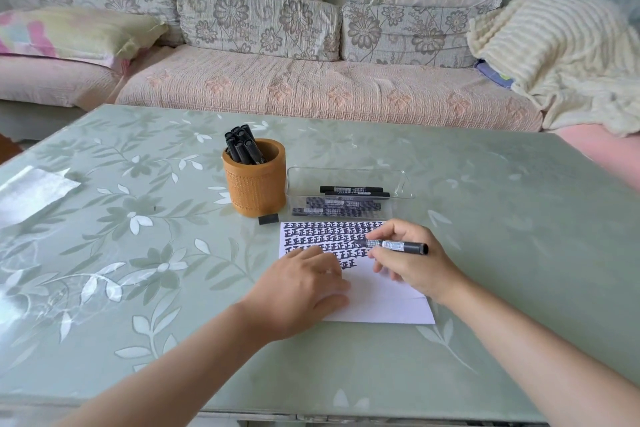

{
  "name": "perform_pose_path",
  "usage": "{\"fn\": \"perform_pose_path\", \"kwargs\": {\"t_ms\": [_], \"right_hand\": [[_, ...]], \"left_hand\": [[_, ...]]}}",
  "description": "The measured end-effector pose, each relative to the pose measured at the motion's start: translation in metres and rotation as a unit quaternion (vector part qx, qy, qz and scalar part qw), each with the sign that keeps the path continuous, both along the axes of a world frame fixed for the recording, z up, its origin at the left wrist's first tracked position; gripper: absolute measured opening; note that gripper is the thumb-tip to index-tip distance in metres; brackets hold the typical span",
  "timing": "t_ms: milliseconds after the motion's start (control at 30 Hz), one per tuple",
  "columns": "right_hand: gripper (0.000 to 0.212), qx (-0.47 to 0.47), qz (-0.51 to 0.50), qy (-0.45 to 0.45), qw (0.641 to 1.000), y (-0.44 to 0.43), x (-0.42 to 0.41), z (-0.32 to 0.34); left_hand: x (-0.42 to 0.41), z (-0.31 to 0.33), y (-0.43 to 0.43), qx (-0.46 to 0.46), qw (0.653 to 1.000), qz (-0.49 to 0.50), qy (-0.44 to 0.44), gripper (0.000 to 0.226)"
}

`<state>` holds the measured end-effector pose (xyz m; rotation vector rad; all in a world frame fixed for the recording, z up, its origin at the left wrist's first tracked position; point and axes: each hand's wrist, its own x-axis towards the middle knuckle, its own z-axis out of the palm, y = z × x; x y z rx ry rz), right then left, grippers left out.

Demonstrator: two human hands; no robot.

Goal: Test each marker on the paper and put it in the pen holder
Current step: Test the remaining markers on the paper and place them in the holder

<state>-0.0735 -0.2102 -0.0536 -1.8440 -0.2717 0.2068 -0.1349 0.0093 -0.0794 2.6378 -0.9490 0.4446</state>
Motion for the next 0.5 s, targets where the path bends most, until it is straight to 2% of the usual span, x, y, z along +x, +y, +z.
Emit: {"fn": "perform_pose_path", "kwargs": {"t_ms": [200, 333, 500], "right_hand": [[0.023, -0.031, -0.017, -0.029, 0.999, 0.004, 0.004, -0.014], [0.015, -0.056, -0.01, -0.08, 0.995, 0.002, 0.008, -0.022], [0.017, -0.047, -0.003, -0.102, 0.994, 0.001, 0.01, -0.026]], "left_hand": [[-0.001, 0.002, -0.005, -0.018, 0.999, 0.028, 0.027, 0.023], [-0.003, -0.003, -0.01, 0.006, 0.998, 0.058, 0.015, 0.027], [-0.003, -0.003, -0.01, 0.004, 0.998, 0.066, 0.023, 0.029]]}}
